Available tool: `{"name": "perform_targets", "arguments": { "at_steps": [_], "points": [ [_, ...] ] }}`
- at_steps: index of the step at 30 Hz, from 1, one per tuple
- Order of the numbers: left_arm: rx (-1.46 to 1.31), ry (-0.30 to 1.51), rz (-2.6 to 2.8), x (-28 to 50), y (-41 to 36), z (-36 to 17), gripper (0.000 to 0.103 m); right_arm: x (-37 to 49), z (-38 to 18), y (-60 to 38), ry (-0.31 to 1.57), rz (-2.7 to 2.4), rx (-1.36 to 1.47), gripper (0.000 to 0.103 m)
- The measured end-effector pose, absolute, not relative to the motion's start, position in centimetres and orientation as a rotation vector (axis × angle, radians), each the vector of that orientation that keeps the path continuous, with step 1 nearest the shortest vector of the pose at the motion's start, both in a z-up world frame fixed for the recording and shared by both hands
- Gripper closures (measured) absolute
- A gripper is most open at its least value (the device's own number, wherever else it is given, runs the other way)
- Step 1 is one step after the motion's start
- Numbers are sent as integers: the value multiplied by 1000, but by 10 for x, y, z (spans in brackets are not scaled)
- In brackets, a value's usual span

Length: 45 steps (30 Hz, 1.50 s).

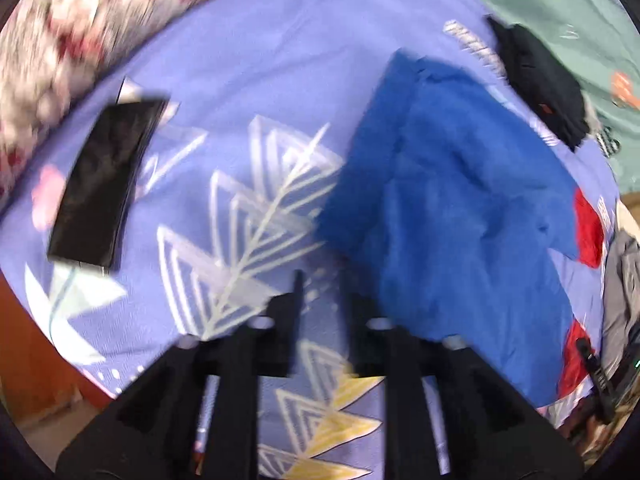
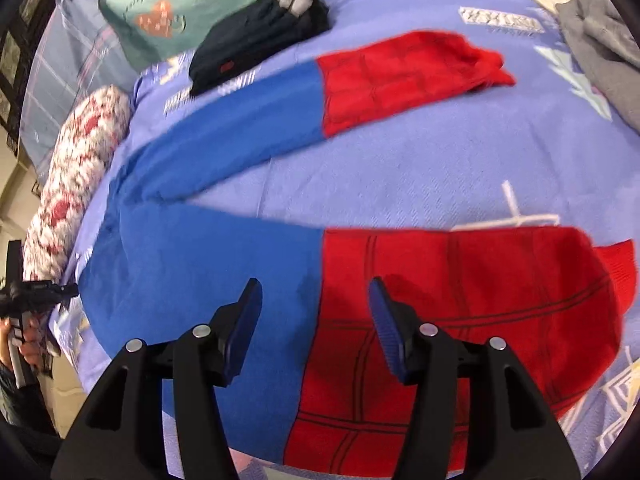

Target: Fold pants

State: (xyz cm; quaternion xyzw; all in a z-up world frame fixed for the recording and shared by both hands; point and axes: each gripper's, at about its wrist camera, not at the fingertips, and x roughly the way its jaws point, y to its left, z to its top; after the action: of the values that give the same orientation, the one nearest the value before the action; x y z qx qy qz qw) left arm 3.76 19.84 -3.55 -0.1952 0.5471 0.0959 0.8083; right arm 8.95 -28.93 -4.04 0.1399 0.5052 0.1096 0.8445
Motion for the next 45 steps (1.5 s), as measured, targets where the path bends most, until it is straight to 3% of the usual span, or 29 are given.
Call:
{"name": "perform_targets", "arguments": {
  "at_steps": [1,7,11,13,16,20,23,24,25,29,32,40,45],
  "points": [
    [-390,1127,171,40,189,-27,47,89,-38,-292,1059,212,289,47],
    [-251,1060,-54,59,120,-13,24,89,-49,-302,1124,261,359,47],
    [-252,1144,-96,82,94,-47,24,86,-48,-351,1118,105,341,47],
    [-279,1186,-83,88,93,-64,24,79,-41,-394,1075,-158,281,61],
    [-285,1186,-87,90,92,-73,24,65,-30,-406,1067,-53,454,59],
    [-301,1184,-107,89,93,-74,19,50,-35,-342,1182,395,492,52],
    [-319,1182,-111,91,95,-75,19,40,-50,-347,1202,402,485,63],
    [-314,1182,-115,92,94,-75,19,39,-50,-354,1205,392,497,74],
    [-311,1182,-117,91,93,-76,19,39,-48,-368,1205,313,484,77],
    [-352,1165,-134,91,95,-76,12,37,-25,-405,1100,-67,418,71],
    [-346,1173,-112,92,92,-75,12,47,-27,-362,1106,156,434,52],
    [-363,1169,-138,120,83,-65,10,105,-51,-257,1195,357,389,46],
    [-404,1169,-184,121,102,-80,10,126,-56,-284,1201,328,437,46]
  ]
}}
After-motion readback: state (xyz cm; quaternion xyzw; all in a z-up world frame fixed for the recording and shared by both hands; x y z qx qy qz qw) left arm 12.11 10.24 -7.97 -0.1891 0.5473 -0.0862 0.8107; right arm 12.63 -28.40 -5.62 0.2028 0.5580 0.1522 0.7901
